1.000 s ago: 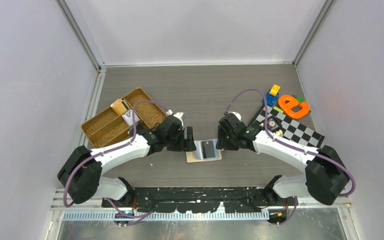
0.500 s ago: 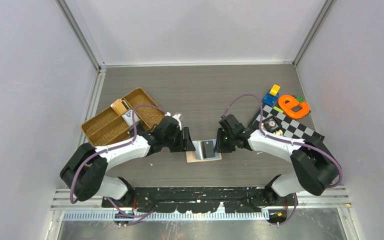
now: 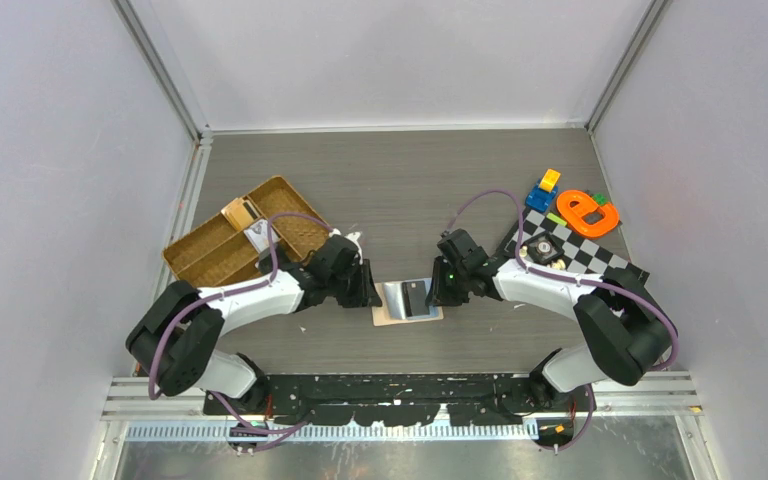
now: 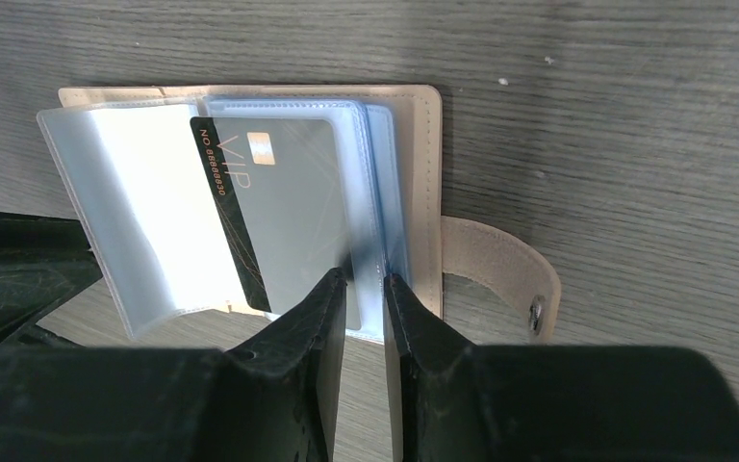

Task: Put the credit cards into the card holder
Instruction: Turn over the card slot in the card holder.

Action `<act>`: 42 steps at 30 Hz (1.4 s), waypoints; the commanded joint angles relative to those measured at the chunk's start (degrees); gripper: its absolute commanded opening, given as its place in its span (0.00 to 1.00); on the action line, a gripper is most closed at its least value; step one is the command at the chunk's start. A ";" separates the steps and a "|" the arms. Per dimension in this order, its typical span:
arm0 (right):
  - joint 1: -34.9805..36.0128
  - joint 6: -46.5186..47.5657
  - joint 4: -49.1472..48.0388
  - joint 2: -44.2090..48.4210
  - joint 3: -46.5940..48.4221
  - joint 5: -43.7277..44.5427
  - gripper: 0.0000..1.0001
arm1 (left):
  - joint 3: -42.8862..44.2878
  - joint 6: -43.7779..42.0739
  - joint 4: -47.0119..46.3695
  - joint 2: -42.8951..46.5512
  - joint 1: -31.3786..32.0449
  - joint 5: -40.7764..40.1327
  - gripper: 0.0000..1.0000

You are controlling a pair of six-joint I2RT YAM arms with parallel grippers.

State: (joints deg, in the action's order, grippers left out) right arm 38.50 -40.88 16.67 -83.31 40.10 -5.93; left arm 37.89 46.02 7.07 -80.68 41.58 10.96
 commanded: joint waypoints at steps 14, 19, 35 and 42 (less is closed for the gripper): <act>-0.10 -0.40 -1.10 -1.48 -0.89 1.36 0.27 | -1.30 -0.17 -3.16 6.47 -0.27 -0.64 0.34; -0.12 -0.69 -1.63 -2.23 -1.01 1.27 0.27 | 0.66 -0.80 -3.06 4.83 -0.27 0.58 0.48; -0.12 -0.76 -2.17 -1.78 -1.38 -0.45 0.28 | 2.93 -2.12 -1.78 -4.30 -0.27 0.82 0.39; -0.14 -2.39 -6.33 -2.06 -2.24 -5.80 0.29 | 2.39 -2.48 -0.86 -5.38 -0.27 1.33 0.22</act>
State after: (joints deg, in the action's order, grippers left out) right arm 38.39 -41.82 13.56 -83.79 39.22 -8.78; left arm 39.20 44.49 6.04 -85.41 41.54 12.03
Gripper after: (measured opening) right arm 0.287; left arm 0.254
